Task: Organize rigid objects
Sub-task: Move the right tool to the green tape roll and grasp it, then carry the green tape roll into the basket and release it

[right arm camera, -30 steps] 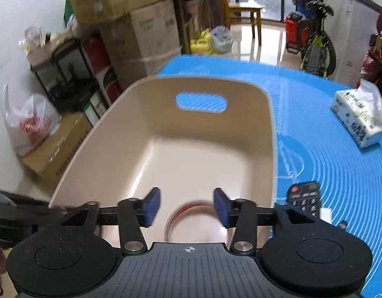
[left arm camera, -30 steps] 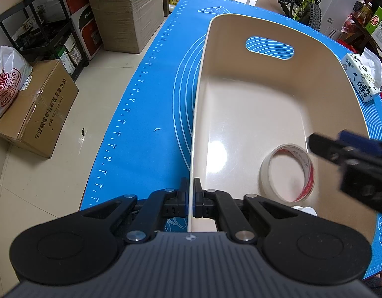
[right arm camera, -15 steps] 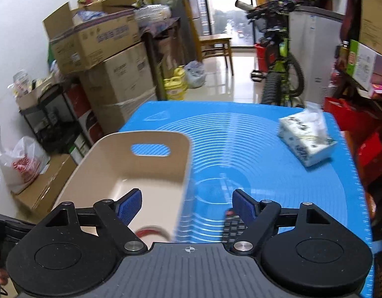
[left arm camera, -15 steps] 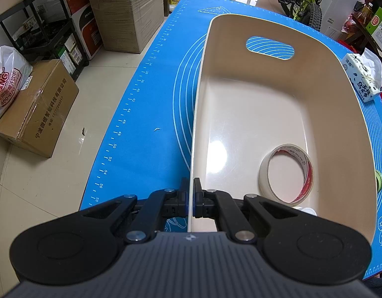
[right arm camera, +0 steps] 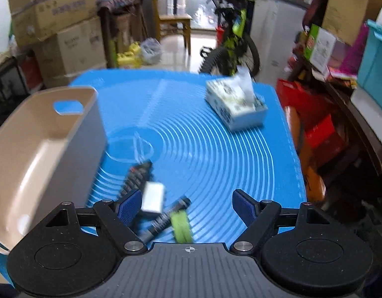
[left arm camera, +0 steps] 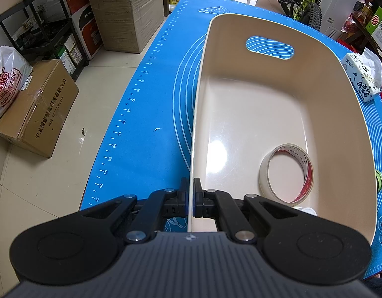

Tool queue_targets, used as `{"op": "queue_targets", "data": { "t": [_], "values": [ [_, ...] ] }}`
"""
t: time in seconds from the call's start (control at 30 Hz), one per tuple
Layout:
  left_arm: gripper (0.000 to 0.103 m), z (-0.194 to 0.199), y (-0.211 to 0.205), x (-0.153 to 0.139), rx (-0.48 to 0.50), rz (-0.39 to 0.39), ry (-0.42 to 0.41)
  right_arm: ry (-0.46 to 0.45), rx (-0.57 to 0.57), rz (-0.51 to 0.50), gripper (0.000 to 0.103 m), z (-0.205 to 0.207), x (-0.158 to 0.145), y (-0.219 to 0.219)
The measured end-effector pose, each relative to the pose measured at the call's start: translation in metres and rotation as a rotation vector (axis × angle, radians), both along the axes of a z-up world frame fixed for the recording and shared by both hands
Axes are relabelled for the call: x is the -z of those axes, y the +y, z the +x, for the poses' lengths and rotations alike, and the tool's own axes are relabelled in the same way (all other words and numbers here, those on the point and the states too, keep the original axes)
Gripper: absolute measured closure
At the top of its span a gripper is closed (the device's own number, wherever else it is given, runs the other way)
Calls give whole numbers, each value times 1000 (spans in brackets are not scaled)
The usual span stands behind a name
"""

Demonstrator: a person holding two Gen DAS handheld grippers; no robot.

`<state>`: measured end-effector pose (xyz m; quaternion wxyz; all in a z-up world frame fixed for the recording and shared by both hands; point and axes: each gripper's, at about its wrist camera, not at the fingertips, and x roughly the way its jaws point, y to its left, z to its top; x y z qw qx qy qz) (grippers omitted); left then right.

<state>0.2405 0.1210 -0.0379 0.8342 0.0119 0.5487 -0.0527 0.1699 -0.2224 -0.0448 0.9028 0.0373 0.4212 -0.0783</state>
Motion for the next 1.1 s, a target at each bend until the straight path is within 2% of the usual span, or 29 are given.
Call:
{"op": "queue_targets", "data": {
  "t": [0.4,0.53,0.8,0.87,0.9,0.93,1.1],
  "values": [
    [99,0,0,0,2,4,-1,109,-56,-13,22,12,52,-1],
    [99,0,-1,0,1,3,0,111,-49,-17,27,17,61,-4],
    [99,0,-1,0,0,4,0,139,-60,-1,49,25,73,-4],
    [99,0,-1,0,-1,3,0,137,-76,-9,60,25,74,-1],
    [99,0,-1,0,-1,3,1,132,-83,-9,62,24,74,1],
    [99,0,-1,0,-1,3,1,131,-88,-9,72,24,74,2],
    [99,0,-1,0,-1,2,1,118,-72,-30,74,22,73,3]
  ]
}}
